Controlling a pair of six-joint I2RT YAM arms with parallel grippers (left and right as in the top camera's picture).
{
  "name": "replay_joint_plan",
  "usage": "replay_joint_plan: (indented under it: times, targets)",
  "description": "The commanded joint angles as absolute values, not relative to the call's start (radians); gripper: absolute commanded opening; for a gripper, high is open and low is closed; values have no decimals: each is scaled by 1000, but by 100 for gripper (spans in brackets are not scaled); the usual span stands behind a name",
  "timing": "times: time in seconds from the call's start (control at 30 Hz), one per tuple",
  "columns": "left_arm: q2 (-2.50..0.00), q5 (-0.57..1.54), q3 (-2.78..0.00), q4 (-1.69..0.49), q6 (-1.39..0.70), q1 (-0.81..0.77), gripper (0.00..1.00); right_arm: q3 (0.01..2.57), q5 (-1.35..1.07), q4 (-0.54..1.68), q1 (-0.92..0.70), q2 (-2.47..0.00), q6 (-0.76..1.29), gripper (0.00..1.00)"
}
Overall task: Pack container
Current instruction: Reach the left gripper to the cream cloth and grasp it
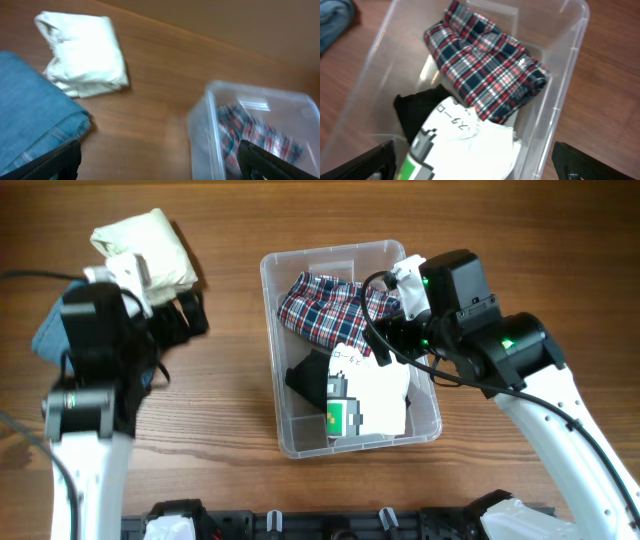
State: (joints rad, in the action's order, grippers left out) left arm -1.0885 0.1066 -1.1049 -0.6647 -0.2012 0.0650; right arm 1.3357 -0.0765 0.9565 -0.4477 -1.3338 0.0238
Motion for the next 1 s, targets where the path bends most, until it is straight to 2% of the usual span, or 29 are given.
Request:
replay_joint_plan:
  times: [0.0, 0.07, 0.17, 0.4, 0.73, 0.9, 0.93, 0.97]
  targets:
    - [-1316, 229, -1284, -624, -300, 250, 100, 1333, 44, 958, -444, -1339, 64, 100]
    - [-1510, 273, -1462, -638, -304, 341, 100, 1333, 68, 971, -443, -1339, 80, 100]
    - [-1737, 273, -1644, -673, -304, 398, 100, 1333, 68, 974, -443, -1339, 85, 100]
    - [-2042, 284, -1706, -573, -266, 415, 100, 1333, 67, 996, -443, -1339, 116, 100]
    - [-2244, 337, -1706, -490, -232, 414, 100, 1333, 68, 1007, -443, -1339, 133, 100]
    - [-2331, 516, -1706, -430, -233, 410, 100, 1333, 67, 1007, -443, -1339, 134, 100]
    - [-2339, 559, -1706, -421, -232, 406, 96, 1333, 67, 1007, -443, -1339, 134, 100]
    - [-2340, 573, -1706, -419, -232, 402, 87, 1333, 67, 1008, -443, -1339, 134, 100]
